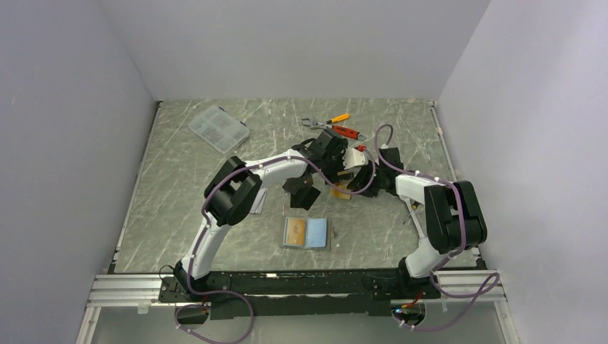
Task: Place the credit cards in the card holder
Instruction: Pick up the credit card from the center of the board.
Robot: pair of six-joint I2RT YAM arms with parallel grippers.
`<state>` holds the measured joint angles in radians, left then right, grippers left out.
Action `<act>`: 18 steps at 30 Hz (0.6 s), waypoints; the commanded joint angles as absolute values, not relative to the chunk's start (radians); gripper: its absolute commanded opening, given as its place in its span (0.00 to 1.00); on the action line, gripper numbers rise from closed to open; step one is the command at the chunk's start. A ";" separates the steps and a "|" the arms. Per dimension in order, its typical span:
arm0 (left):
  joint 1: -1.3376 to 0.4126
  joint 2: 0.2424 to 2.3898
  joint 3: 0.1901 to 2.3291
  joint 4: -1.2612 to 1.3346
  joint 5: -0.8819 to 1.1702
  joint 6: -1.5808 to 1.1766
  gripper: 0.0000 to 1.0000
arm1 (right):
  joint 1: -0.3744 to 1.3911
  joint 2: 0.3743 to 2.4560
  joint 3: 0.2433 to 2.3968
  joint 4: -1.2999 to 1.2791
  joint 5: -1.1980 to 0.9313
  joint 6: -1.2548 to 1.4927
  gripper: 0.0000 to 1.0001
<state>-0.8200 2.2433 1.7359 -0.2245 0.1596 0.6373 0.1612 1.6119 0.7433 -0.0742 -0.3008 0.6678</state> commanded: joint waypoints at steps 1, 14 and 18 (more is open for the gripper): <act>-0.825 2.248 1.763 -0.257 0.158 0.655 0.89 | 0.136 1.611 0.682 -0.073 -0.365 0.698 0.36; -0.828 2.249 1.756 -0.283 0.151 0.649 0.85 | 0.122 1.674 0.635 0.085 -0.484 0.796 0.35; -0.828 2.253 1.759 -0.290 0.149 0.650 0.84 | 0.123 1.656 0.611 0.057 -0.452 0.784 0.28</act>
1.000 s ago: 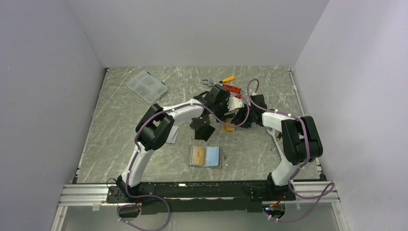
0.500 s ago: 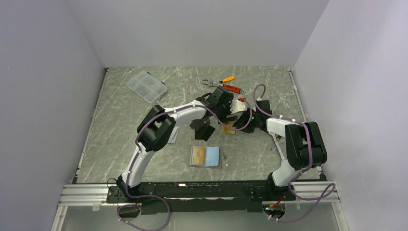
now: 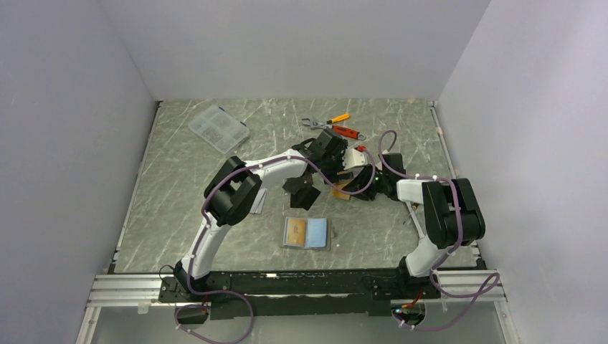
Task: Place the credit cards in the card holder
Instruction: Pick up the credit card from the center of the board.
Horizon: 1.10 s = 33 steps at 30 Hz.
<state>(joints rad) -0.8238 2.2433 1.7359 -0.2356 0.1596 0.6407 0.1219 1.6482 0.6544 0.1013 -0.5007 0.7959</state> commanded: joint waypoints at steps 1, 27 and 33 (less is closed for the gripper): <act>-0.828 2.253 1.759 -0.291 0.147 0.651 0.83 | 0.122 1.647 0.604 0.050 -0.443 0.782 0.26; -0.788 2.241 1.795 -0.319 0.133 0.623 0.81 | 0.107 1.458 0.555 -0.032 -0.428 0.766 0.00; -0.748 2.208 1.840 -0.366 0.132 0.584 0.79 | 0.107 1.398 0.573 -0.012 -0.488 0.766 0.00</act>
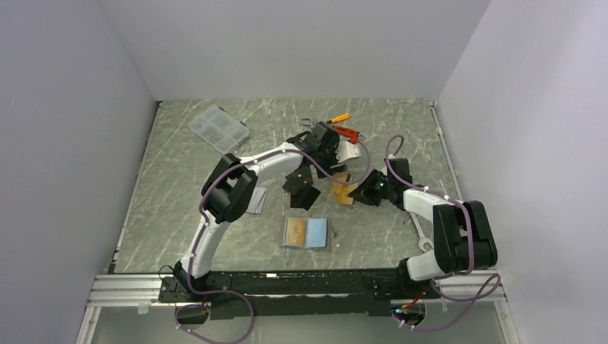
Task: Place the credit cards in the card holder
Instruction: Pick up the credit card from the center of the board.
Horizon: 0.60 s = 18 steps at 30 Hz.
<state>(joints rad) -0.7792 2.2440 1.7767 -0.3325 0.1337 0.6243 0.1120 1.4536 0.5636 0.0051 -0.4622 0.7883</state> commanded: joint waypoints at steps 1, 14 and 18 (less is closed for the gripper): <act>-0.739 2.192 1.847 -0.379 0.138 0.570 0.79 | 0.107 1.385 0.574 -0.006 -0.500 0.765 0.00; -0.607 1.861 1.756 -0.637 0.484 0.306 0.87 | 0.117 1.199 0.674 -0.024 -0.627 0.732 0.00; -0.548 1.766 1.617 -0.598 0.752 0.203 0.98 | 0.134 1.153 0.686 0.052 -0.716 0.751 0.00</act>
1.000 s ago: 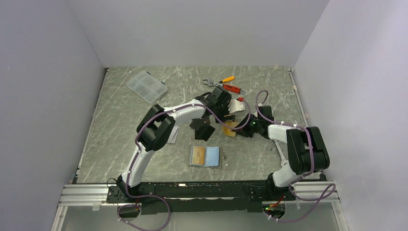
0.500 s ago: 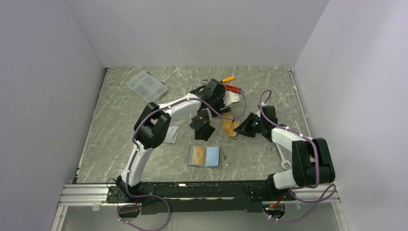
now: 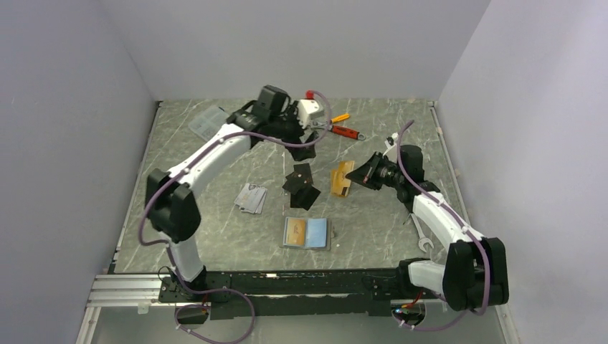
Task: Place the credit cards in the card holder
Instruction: Pick up the credit card from the center of the board.
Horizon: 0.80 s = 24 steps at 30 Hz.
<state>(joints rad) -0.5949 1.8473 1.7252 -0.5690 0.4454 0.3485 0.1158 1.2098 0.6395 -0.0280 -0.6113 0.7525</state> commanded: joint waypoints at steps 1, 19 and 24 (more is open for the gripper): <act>-0.544 1.746 1.583 -0.578 0.810 0.175 0.99 | 0.148 1.140 0.685 0.094 -0.747 0.760 0.00; -0.501 1.610 1.252 0.050 1.328 -0.457 0.85 | 0.333 1.095 0.737 0.227 -0.896 0.768 0.00; -0.502 1.592 1.256 0.050 1.336 -0.456 0.69 | 0.334 1.093 0.734 0.225 -0.885 0.770 0.00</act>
